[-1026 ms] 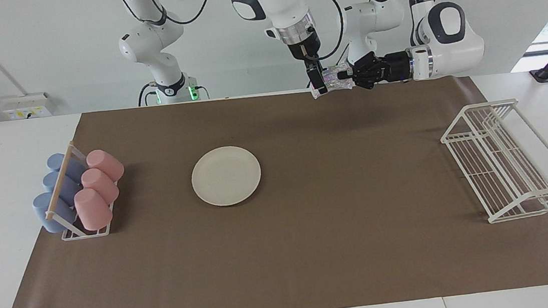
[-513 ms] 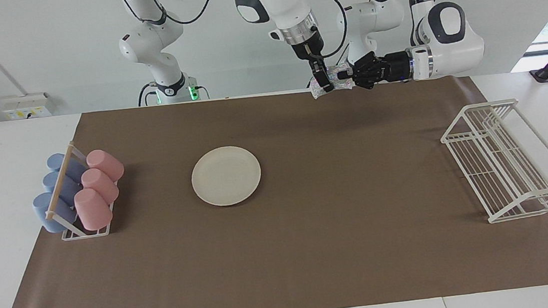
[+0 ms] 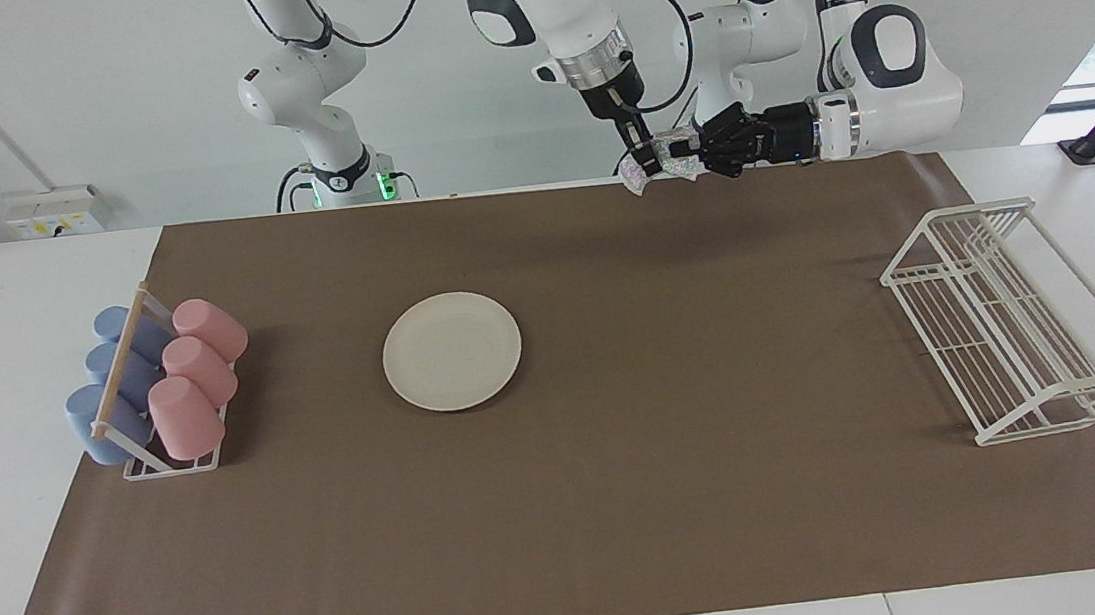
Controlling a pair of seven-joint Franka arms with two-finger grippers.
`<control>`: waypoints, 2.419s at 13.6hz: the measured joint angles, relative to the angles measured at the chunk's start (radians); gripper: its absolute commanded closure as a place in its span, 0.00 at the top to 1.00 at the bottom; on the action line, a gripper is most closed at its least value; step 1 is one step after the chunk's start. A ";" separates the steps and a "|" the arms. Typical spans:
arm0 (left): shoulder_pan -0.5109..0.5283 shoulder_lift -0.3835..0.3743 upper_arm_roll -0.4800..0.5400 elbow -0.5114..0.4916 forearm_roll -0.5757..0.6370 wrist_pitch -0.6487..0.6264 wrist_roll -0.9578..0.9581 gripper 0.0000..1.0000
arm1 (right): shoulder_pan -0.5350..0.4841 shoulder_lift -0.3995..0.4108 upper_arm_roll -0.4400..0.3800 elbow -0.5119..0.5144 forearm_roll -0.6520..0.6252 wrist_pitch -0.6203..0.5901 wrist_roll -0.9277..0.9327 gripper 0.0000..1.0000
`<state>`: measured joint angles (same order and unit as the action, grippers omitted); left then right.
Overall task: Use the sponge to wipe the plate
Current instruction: 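Lower the scrubber onto the plate with the right gripper while the left gripper withdraws, then rub the scrubber around the plate surface with the right gripper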
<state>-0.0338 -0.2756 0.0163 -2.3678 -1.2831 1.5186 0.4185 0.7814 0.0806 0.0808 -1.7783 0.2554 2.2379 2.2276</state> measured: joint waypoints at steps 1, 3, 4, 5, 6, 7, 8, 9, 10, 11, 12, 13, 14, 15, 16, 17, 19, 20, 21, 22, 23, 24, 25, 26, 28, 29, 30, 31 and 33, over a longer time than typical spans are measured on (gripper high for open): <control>-0.001 -0.001 -0.010 0.010 0.019 0.001 -0.009 1.00 | 0.000 -0.003 0.000 -0.010 0.000 0.000 -0.005 0.00; -0.001 -0.002 -0.017 0.022 0.067 0.006 -0.021 1.00 | -0.005 -0.008 -0.001 -0.018 -0.003 -0.005 -0.037 0.00; -0.001 -0.002 -0.016 0.027 0.092 0.011 -0.029 1.00 | -0.019 -0.010 -0.003 -0.022 -0.005 -0.011 -0.080 0.00; 0.001 -0.002 -0.012 0.035 0.115 0.016 -0.040 1.00 | -0.046 -0.012 -0.004 -0.036 -0.006 -0.018 -0.143 0.00; 0.006 -0.002 -0.009 0.045 0.146 0.020 -0.051 1.00 | -0.080 -0.017 -0.005 -0.061 -0.006 -0.020 -0.216 0.00; 0.019 -0.002 -0.007 0.060 0.188 0.021 -0.063 1.00 | -0.121 -0.021 -0.006 -0.101 -0.006 -0.021 -0.306 0.00; 0.038 -0.002 -0.006 0.076 0.229 0.022 -0.070 1.00 | -0.161 -0.022 -0.008 -0.147 -0.006 -0.017 -0.395 0.00; 0.059 -0.002 -0.005 0.092 0.271 0.022 -0.075 1.00 | -0.199 -0.021 -0.010 -0.197 -0.006 -0.002 -0.477 0.00; 0.082 -0.002 -0.004 0.109 0.321 0.023 -0.078 1.00 | -0.235 -0.019 -0.011 -0.253 -0.006 0.027 -0.555 0.00; 0.102 -0.001 -0.003 0.124 0.371 0.030 -0.089 1.00 | -0.268 -0.018 -0.012 -0.309 -0.006 0.065 -0.628 0.00; 0.113 0.001 -0.002 0.134 0.414 0.051 -0.113 1.00 | -0.301 -0.018 -0.012 -0.364 -0.006 0.105 -0.695 0.00; 0.117 0.003 -0.002 0.141 0.451 0.077 -0.139 1.00 | -0.335 -0.019 -0.012 -0.420 -0.006 0.144 -0.763 0.00; 0.119 0.003 -0.001 0.146 0.487 0.096 -0.154 1.00 | -0.367 -0.021 -0.012 -0.471 -0.006 0.180 -0.830 0.00; 0.125 0.003 0.001 0.159 0.527 0.107 -0.167 1.00 | -0.392 -0.021 -0.012 -0.511 -0.006 0.208 -0.882 0.00; 0.140 0.004 0.003 0.177 0.571 0.111 -0.178 1.00 | -0.409 -0.021 -0.012 -0.540 -0.006 0.225 -0.920 0.00; 0.150 0.005 0.003 0.191 0.617 0.111 -0.183 1.00 | -0.416 -0.018 -0.012 -0.561 -0.006 0.238 -0.949 0.00; 0.153 0.008 0.003 0.203 0.695 0.111 -0.186 1.00 | -0.423 0.001 -0.012 -0.589 -0.006 0.261 -0.998 0.00; 0.153 0.009 0.001 0.203 0.718 0.111 -0.190 1.00 | -0.426 0.007 -0.012 -0.590 -0.006 0.274 -1.015 0.00; 0.153 0.011 -0.001 0.203 0.734 0.111 -0.200 1.00 | -0.434 0.006 -0.011 -0.590 -0.006 0.279 -1.038 0.00; 0.153 0.012 -0.003 0.203 0.744 0.112 -0.210 1.00 | -0.455 0.007 -0.010 -0.590 -0.006 0.281 -1.083 0.00; 0.153 0.012 -0.005 0.203 0.750 0.113 -0.217 1.00 | -0.487 0.007 -0.010 -0.590 -0.006 0.281 -1.142 0.00; 0.153 0.013 -0.005 0.204 0.752 0.114 -0.220 1.00 | -0.524 0.007 -0.011 -0.590 -0.006 0.282 -1.205 0.00; 0.153 0.013 -0.006 0.204 0.756 0.116 -0.222 1.00 | -0.562 0.009 -0.012 -0.590 -0.006 0.285 -1.265 0.00; 0.153 0.013 -0.006 0.204 0.762 0.119 -0.223 1.00 | -0.590 0.013 -0.012 -0.590 -0.006 0.294 -1.306 0.00; 0.153 0.013 -0.007 0.204 0.771 0.128 -0.224 1.00 | -0.604 0.016 -0.010 -0.590 -0.005 0.302 -1.331 0.00; 0.153 0.013 -0.007 0.204 0.772 0.131 -0.224 1.00 | -0.601 0.016 -0.008 -0.590 -0.005 0.305 -1.331 0.00; 0.153 0.013 -0.008 0.204 0.773 0.134 -0.225 1.00 | -0.595 0.016 -0.006 -0.590 -0.004 0.308 -1.324 0.00; 0.152 0.013 -0.010 0.204 0.773 0.135 -0.229 1.00 | -0.584 0.016 -0.006 -0.590 -0.004 0.312 -1.305 0.00; 0.152 0.014 -0.013 0.204 0.773 0.139 -0.244 1.00 | -0.533 0.017 -0.004 -0.590 -0.004 0.339 -1.227 0.00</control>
<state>0.1183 -0.2616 0.0034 -2.1643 -0.5102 1.6579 0.1749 0.2484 0.0979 0.0767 -2.3685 0.2517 2.5773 1.0003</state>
